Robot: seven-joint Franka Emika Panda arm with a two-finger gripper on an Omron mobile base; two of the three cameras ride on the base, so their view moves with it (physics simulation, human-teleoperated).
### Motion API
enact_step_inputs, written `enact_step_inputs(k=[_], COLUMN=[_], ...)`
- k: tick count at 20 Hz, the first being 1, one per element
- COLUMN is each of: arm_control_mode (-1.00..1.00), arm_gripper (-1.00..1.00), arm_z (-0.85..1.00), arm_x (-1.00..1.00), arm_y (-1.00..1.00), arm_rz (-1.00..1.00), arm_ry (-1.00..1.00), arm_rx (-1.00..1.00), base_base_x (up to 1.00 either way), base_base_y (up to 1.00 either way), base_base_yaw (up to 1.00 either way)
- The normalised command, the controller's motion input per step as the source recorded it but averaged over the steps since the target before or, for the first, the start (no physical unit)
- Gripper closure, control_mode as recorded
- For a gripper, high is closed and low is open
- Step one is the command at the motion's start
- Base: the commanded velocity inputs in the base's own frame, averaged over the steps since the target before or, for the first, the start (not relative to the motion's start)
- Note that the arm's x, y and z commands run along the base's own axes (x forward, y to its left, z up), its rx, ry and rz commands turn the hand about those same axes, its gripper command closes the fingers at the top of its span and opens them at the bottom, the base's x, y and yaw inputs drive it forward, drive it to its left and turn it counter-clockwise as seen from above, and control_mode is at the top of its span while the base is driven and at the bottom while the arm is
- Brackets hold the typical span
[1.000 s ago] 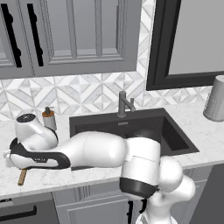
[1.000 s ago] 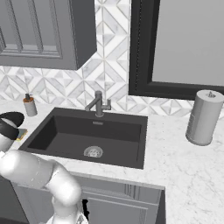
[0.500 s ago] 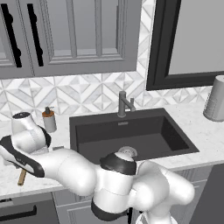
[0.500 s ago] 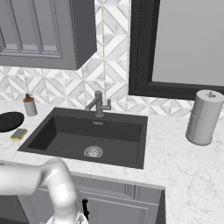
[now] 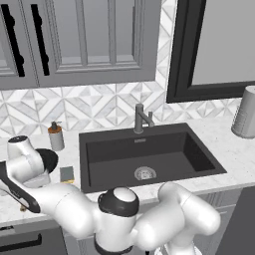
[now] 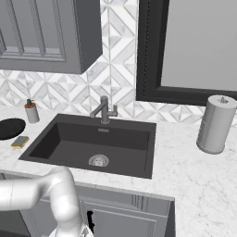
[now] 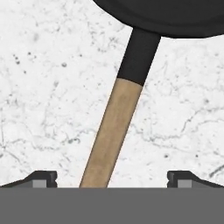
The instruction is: Pick the pan and sponge and place them into the sink. Then turn on the water.
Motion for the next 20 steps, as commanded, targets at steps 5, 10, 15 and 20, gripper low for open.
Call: enact_step_inputs(k=[5,10,15,20], arm_control_mode=[-1.0,-1.0,-1.0,-1.0], arm_gripper=[-1.0,1.0,1.0,1.0], arm_z=[-0.45,-0.37,-0.06,-0.1], arm_x=[0.05,0.0,0.0,-0.03], arm_y=[0.03,0.0,0.0,0.0], arm_rz=[0.01,0.0,0.0,0.0], arm_ry=[0.02,0.01,0.0,0.0], arm_rx=[0.0,0.0,0.0,0.0], base_base_x=[0.0,0.0,0.0,0.0], base_base_y=[0.0,0.0,0.0,0.0], base_base_yaw=[0.0,0.0,0.0,0.0])
